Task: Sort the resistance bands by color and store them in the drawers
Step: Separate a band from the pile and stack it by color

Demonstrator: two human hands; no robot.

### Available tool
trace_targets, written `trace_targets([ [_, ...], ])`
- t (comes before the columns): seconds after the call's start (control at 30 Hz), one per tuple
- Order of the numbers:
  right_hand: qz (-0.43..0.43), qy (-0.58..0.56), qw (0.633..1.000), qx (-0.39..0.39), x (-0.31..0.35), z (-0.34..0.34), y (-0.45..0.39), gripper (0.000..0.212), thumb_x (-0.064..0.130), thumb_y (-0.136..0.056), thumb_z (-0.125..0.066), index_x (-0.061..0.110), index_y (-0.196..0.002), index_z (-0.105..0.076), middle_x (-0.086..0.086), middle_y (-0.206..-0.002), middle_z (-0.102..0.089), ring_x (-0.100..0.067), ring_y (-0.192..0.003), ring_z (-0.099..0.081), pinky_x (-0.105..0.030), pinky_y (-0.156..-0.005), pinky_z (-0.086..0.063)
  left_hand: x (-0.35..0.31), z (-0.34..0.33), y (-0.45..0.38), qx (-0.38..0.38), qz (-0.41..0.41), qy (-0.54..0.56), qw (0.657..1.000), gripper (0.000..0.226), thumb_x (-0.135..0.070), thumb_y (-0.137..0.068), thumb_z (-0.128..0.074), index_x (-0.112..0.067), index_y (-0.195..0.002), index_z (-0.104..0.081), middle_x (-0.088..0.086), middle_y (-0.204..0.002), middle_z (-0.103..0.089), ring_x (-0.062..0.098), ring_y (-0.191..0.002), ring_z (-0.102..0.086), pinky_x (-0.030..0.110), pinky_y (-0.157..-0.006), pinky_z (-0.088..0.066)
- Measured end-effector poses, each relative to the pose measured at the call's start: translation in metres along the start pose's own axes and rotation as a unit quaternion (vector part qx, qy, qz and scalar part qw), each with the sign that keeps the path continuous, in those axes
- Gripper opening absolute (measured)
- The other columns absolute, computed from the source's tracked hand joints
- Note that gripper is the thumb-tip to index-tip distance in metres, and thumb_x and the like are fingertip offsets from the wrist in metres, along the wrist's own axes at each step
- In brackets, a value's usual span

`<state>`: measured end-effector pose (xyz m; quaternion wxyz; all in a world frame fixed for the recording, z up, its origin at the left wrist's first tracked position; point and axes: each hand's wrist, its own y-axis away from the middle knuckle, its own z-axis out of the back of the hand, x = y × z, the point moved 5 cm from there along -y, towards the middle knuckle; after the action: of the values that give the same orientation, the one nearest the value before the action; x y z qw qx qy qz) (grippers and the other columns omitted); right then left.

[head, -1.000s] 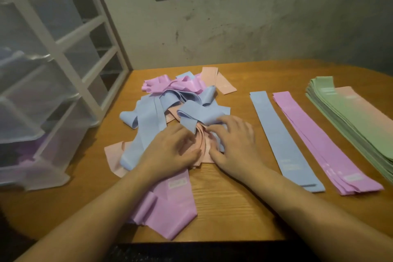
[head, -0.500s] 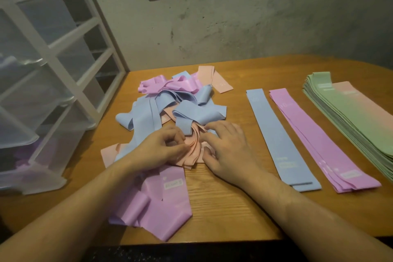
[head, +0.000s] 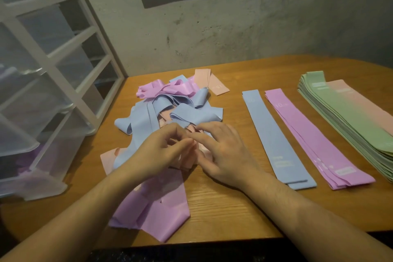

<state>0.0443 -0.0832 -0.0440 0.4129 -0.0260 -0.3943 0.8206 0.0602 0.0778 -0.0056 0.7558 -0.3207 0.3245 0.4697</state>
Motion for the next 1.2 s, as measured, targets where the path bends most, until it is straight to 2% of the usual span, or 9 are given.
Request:
trace_targets([
  [0.2, -0.006, -0.043, 0.999, -0.033, 0.0, 0.01, -0.001, 0.037, 0.027, -0.092, -0.062, 0.022, -0.128, -0.063, 0.001, -0.128, -0.059, -0.02, -0.124, -0.052, -0.038, -0.1, -0.041, -0.022, -0.003, 0.005, 0.013, -0.047, -0.016, 0.999, 0.02, -0.035, -0.091, -0.058, -0.016, -0.094, -0.063, -0.01, -0.088, -0.068, 0.013, -0.083, -0.067, 0.025, -0.073, -0.056],
  [0.37, -0.028, -0.059, 0.998, -0.006, -0.007, 0.006, -0.001, 0.023, 0.028, -0.089, -0.066, 0.022, -0.11, -0.067, 0.002, -0.13, -0.058, -0.017, -0.127, -0.049, -0.043, -0.098, -0.041, -0.02, -0.008, 0.009, 0.018, -0.044, -0.01, 0.999, 0.016, -0.036, -0.096, -0.061, -0.02, -0.096, -0.063, -0.011, -0.089, -0.066, 0.015, -0.087, -0.067, 0.026, -0.069, -0.056],
  [0.53, -0.006, -0.152, 0.988, -0.019, -0.006, 0.007, 0.0, 0.021, 0.013, -0.089, -0.068, 0.015, -0.11, -0.07, 0.005, -0.123, -0.066, -0.015, -0.121, -0.058, -0.045, -0.093, -0.048, -0.023, -0.011, 0.011, -0.005, -0.033, 0.043, 0.999, 0.024, -0.039, -0.091, -0.071, -0.016, -0.093, -0.065, -0.007, -0.09, -0.067, 0.013, -0.088, -0.067, 0.025, -0.069, -0.057],
  [0.73, -0.03, -0.22, 0.973, -0.059, -0.013, 0.014, 0.004, 0.025, 0.013, -0.091, -0.068, 0.015, -0.115, -0.063, -0.002, -0.126, -0.064, -0.014, -0.123, -0.056, -0.038, -0.097, -0.05, -0.026, -0.027, 0.013, 0.015, 0.004, 0.095, 0.995, 0.036, -0.047, -0.079, -0.078, -0.027, -0.103, -0.06, -0.011, -0.102, -0.064, 0.013, -0.092, -0.065, 0.032, -0.073, -0.059],
  [0.9, -0.111, -0.288, 0.939, -0.149, -0.019, 0.029, 0.008, 0.024, 0.019, -0.092, -0.057, 0.023, -0.116, -0.062, 0.019, -0.115, -0.063, -0.008, -0.112, -0.061, -0.023, -0.089, -0.051, -0.027, -0.038, 0.007, 0.014, 0.085, 0.2, 0.976, 0.049, -0.037, -0.074, -0.076, -0.02, -0.115, -0.057, 0.001, -0.1, -0.068, 0.017, -0.093, -0.069, 0.028, -0.079, -0.058],
  [1.0, -0.15, -0.306, 0.917, -0.205, -0.026, 0.037, 0.009, 0.024, 0.022, -0.087, -0.052, 0.015, -0.105, -0.065, 0.016, -0.108, -0.065, -0.009, -0.101, -0.063, -0.018, -0.083, -0.05, -0.027, -0.048, 0.003, 0.059, 0.09, 0.157, 0.982, 0.028, -0.026, -0.087, -0.075, -0.014, -0.109, -0.064, 0.0, -0.094, -0.071, 0.013, -0.091, -0.067, 0.032, -0.081, -0.056],
  [1.07, -0.156, -0.303, 0.915, -0.216, -0.029, 0.037, 0.01, 0.022, 0.022, -0.086, -0.052, 0.013, -0.101, -0.065, 0.014, -0.102, -0.066, -0.011, -0.096, -0.063, -0.021, -0.08, -0.052, -0.034, -0.052, 0.002, 0.06, 0.067, 0.122, 0.988, 0.019, -0.025, -0.089, -0.073, -0.013, -0.103, -0.069, 0.003, -0.091, -0.071, 0.01, -0.082, -0.065, 0.028, -0.073, -0.054],
  [1.13, -0.182, -0.313, 0.907, -0.214, -0.032, 0.034, 0.012, 0.005, 0.025, -0.086, -0.056, 0.023, -0.089, -0.059, 0.01, -0.087, -0.062, -0.011, -0.084, -0.061, -0.028, -0.07, -0.053, -0.04, -0.052, 0.001, 0.042, 0.057, 0.132, 0.989, 0.024, -0.031, -0.086, -0.072, -0.011, -0.099, -0.071, -0.001, -0.083, -0.072, 0.007, -0.074, -0.064, 0.021, -0.065, -0.051],
  [1.2, -0.22, -0.317, 0.896, -0.22, -0.037, 0.032, 0.013, 0.012, 0.027, -0.085, -0.058, 0.03, -0.081, -0.047, 0.011, -0.076, -0.05, -0.012, -0.072, -0.051, -0.031, -0.062, -0.047, -0.043, -0.048, 0.0, 0.022, 0.075, 0.165, 0.983, 0.019, -0.024, -0.091, -0.068, -0.006, -0.097, -0.068, -0.012, -0.072, -0.068, 0.001, -0.065, -0.061, 0.014, -0.059, -0.047],
])
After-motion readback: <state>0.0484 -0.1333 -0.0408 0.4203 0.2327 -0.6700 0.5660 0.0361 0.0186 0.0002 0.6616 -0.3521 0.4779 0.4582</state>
